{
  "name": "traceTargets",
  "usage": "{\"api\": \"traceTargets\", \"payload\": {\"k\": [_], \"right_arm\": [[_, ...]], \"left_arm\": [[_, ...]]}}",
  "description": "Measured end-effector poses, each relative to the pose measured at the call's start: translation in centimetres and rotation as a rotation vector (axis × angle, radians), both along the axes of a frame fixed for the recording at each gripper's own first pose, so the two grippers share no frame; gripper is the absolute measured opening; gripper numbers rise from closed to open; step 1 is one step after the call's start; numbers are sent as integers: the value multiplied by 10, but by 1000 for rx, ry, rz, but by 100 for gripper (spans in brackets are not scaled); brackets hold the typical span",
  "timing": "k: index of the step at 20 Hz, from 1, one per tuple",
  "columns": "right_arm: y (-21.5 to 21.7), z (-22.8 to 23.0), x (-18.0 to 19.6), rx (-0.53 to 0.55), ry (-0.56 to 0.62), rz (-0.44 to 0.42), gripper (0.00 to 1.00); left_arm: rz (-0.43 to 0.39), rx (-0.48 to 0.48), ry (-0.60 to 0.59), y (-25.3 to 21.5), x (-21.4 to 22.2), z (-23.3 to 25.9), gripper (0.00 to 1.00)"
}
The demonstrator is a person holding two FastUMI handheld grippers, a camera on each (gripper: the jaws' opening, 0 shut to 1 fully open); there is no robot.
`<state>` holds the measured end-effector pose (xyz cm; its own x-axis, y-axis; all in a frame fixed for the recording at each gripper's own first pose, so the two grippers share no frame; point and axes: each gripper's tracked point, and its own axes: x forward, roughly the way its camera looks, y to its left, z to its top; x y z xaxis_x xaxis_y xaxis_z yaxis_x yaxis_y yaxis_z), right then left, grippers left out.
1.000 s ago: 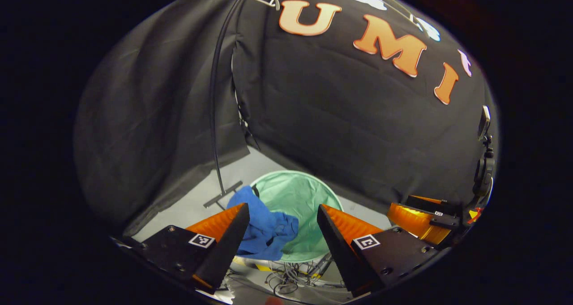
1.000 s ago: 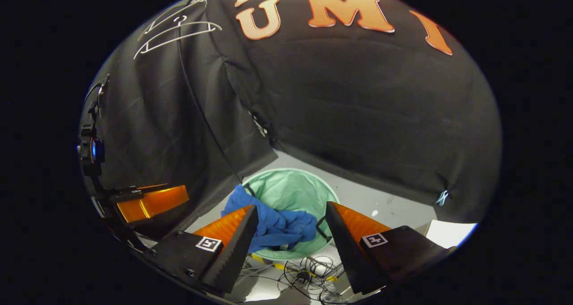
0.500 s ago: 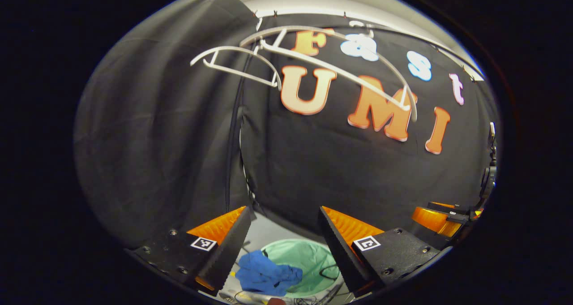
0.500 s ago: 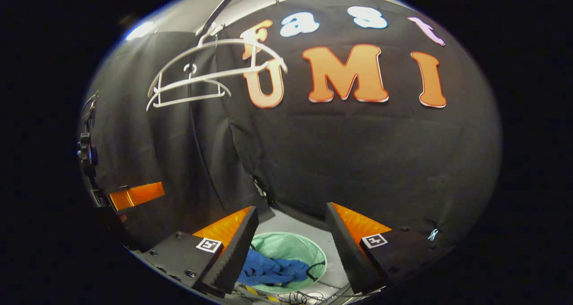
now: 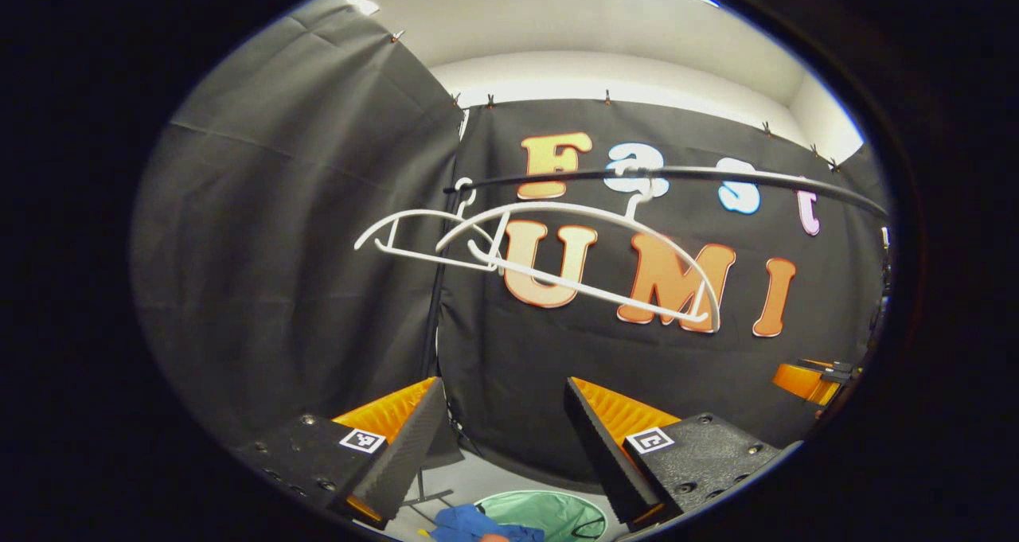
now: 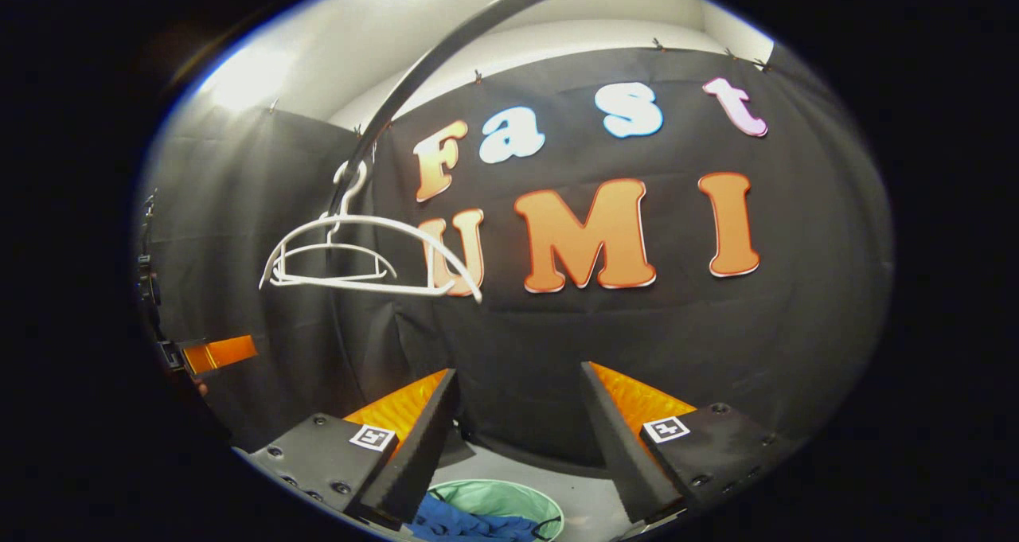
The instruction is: Grasp the clothes on the hanger with both hands and then place them into the laundry hamper below.
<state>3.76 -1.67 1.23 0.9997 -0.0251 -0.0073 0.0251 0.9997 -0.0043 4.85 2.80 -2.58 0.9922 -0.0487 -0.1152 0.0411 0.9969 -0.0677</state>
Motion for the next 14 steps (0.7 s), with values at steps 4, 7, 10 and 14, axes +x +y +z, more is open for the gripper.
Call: {"api": "traceTargets", "payload": {"k": [4, 7, 10, 14], "right_arm": [[-13, 29, -7, -30, -79, -33, 92], [-23, 43, -16, -34, -115, -59, 98], [-40, 51, -23, -43, -135, -103, 100], [-47, 60, -26, -42, -158, -123, 98]], "left_arm": [[15, -3, -48, 5, 2, 22, 92], [37, 4, -97, 11, 0, 39, 91], [56, 22, -107, 17, -1, 43, 91], [61, -7, -116, 19, -5, 45, 92]]}}
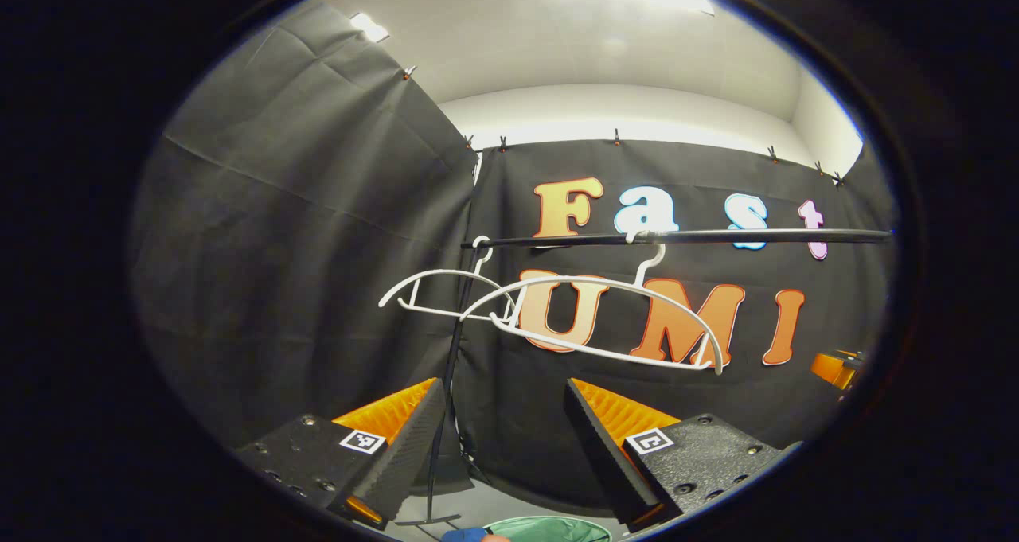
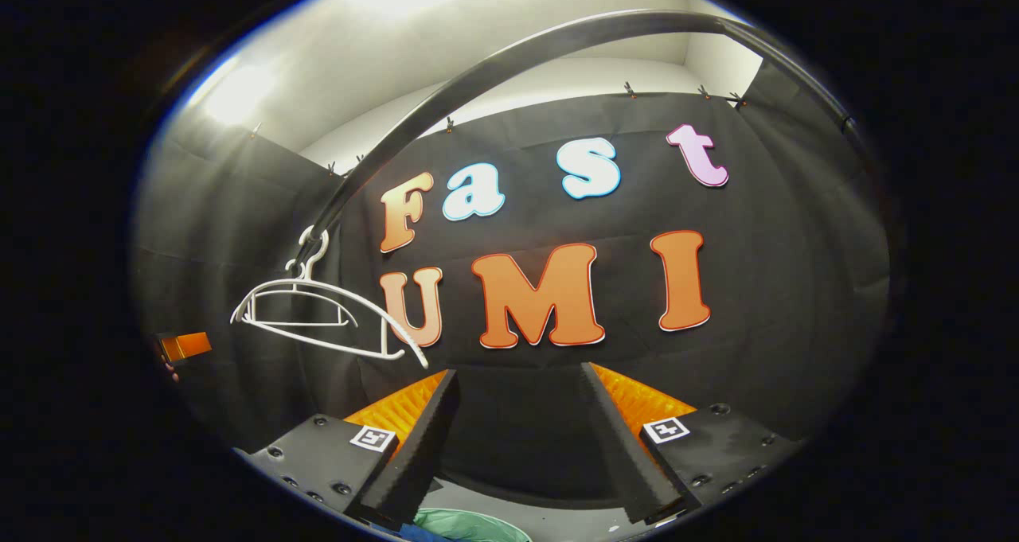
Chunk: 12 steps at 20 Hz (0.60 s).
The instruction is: Grasp the clothes on the hanger with both hands and then place them into the laundry hamper below.
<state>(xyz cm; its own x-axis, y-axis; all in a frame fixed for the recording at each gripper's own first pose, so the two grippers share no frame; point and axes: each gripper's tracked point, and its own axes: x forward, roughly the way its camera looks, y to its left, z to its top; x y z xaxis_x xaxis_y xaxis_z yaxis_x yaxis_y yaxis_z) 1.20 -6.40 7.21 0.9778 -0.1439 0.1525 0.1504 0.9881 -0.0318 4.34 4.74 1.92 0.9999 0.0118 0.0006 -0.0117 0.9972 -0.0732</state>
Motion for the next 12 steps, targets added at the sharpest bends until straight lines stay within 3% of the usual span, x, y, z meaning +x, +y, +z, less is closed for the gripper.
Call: {"api": "traceTargets", "payload": {"k": [5, 6, 8, 10, 12], "right_arm": [[1, 1, 0, 4, -1, -13, 100], [2, 0, 0, 7, 1, -10, 89], [3, 0, -1, 15, 3, -4, 89], [5, -3, 0, 23, 11, 2, 100], [6, -5, 0, 26, 18, 8, 89]], "left_arm": [[-4, -16, 15, 2, -5, -2, 92], [-2, -12, 19, 3, -6, -4, 92], [-7, -12, 19, 0, -7, -3, 95], [-8, -9, 19, 0, -9, -4, 93], [-16, -11, 13, -2, -10, -2, 92]]}}
